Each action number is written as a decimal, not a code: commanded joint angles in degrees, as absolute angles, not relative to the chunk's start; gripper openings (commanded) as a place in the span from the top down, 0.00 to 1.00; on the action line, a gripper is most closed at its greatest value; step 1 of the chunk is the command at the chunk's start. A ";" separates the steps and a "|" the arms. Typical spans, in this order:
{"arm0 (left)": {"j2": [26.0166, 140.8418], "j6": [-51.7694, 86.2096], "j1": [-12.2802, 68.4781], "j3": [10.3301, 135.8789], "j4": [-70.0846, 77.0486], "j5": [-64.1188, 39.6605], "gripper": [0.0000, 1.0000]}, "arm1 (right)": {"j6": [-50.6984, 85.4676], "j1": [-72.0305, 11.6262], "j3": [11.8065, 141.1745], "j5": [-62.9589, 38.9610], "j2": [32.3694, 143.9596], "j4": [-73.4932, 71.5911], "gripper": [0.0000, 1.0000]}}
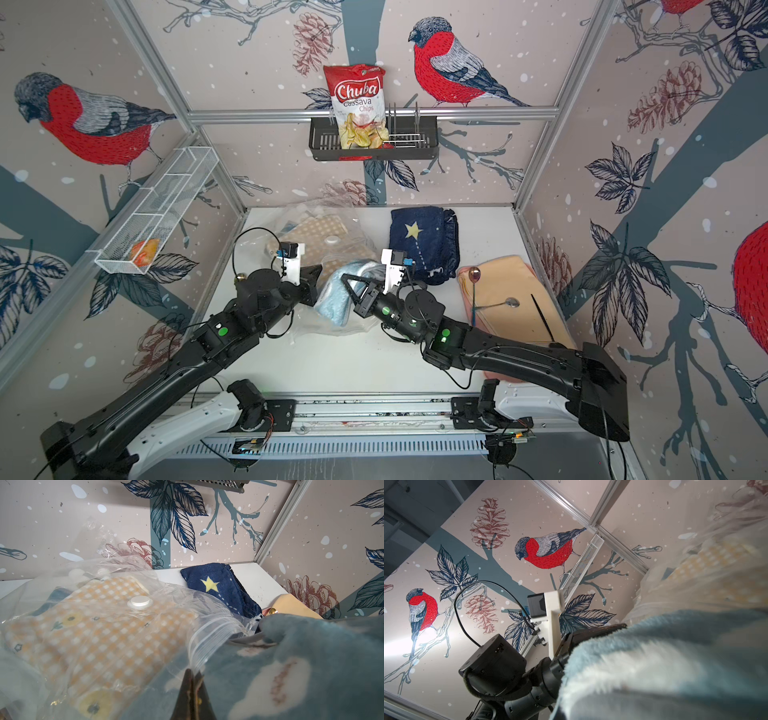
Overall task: Take the blanket out of the vacuum bag
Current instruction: Take out the blanket from the vacuum bag.
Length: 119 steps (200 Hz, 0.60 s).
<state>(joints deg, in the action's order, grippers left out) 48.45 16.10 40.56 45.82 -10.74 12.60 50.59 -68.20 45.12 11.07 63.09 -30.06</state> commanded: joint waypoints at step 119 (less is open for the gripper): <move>47.92 15.94 40.50 46.01 -10.20 16.00 0.97 | 37.16 -49.50 73.30 3.62 59.65 -9.66 1.00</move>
<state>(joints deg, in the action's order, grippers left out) 48.16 16.12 40.56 45.82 -10.87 14.98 39.11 -53.76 69.43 8.91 58.74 -13.56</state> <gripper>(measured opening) 0.047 0.067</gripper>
